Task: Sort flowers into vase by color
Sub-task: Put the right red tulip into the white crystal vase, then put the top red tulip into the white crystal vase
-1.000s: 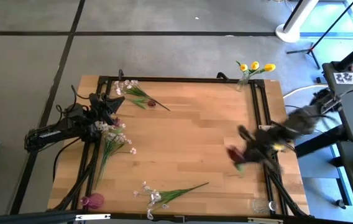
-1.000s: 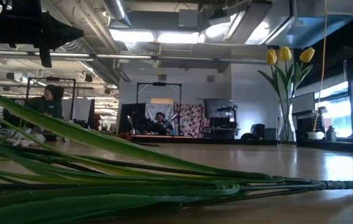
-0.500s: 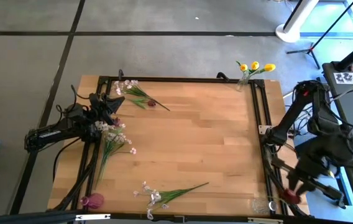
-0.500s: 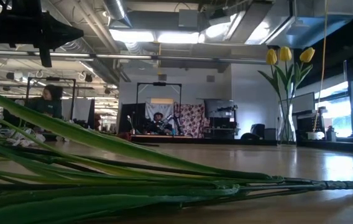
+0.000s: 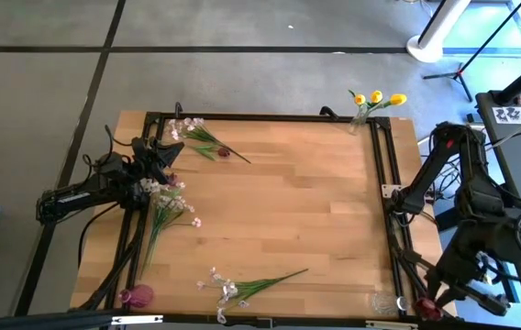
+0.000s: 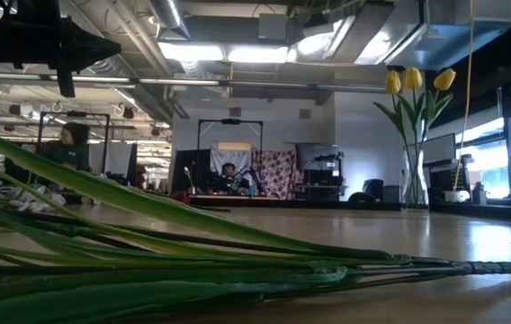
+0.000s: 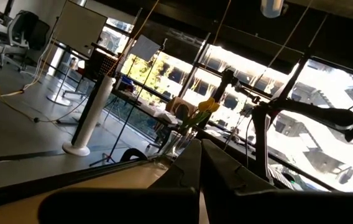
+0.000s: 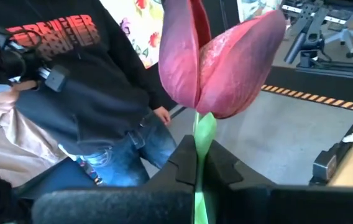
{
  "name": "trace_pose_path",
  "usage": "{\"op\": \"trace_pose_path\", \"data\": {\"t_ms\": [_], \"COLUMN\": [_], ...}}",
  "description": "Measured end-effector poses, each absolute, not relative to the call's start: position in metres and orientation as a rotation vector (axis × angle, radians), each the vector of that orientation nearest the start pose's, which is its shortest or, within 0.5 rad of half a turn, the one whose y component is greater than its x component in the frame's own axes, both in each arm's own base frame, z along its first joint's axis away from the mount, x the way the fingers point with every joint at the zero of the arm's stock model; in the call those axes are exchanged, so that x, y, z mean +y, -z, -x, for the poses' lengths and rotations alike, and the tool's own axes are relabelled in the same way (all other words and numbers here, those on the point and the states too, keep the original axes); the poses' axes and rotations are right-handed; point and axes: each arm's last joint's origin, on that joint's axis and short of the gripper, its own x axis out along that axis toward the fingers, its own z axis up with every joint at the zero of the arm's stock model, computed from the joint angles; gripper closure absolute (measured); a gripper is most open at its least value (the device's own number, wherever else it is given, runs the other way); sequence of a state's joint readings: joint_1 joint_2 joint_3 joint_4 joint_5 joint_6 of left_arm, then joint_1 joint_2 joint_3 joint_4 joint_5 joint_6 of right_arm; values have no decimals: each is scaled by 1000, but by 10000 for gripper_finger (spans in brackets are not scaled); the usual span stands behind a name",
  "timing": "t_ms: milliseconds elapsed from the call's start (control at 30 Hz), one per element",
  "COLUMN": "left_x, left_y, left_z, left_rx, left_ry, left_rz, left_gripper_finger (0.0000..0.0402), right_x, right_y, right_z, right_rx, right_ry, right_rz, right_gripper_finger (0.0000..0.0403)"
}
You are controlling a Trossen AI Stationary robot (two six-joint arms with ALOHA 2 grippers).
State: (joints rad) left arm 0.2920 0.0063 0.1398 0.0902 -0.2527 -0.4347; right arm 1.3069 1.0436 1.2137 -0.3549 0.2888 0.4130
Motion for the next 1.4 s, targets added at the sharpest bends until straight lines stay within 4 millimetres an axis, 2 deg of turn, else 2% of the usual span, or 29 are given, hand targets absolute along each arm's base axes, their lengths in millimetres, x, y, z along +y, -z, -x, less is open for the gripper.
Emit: {"op": "trace_pose_path", "data": {"t_ms": [233,533,667,867,1033,1133,1267,1400], "left_x": [31,31,31,31,31,31,31,31], "left_y": [-218,-218,-218,-218,-218,-218,-218,-218], "left_z": [-79,-79,-79,-79,-79,-79,-79,-79], "left_rx": [-341,-341,-341,-341,-341,-341,-341,-341], "left_ry": [-485,-485,-485,-485,-485,-485,-485,-485], "left_rz": [418,418,418,418,418,418,418,418], "left_gripper_finger": [401,401,401,401,401,401,401,401], "right_x": [209,214,215,212,200,187,167,147], "right_y": [-412,-399,-397,-393,-394,-397,-403,-411], "right_z": [-62,-64,-63,-60,-55,-52,-50,-49], "right_rx": [341,390,414,472,543,548,510,397], "right_ry": [-953,-941,-967,-1014,-1050,-1044,-975,-857], "right_rz": [-227,-93,-70,-45,-68,-70,-66,-47], "right_gripper_finger": [397,358,326,247,187,165,155,155]}}
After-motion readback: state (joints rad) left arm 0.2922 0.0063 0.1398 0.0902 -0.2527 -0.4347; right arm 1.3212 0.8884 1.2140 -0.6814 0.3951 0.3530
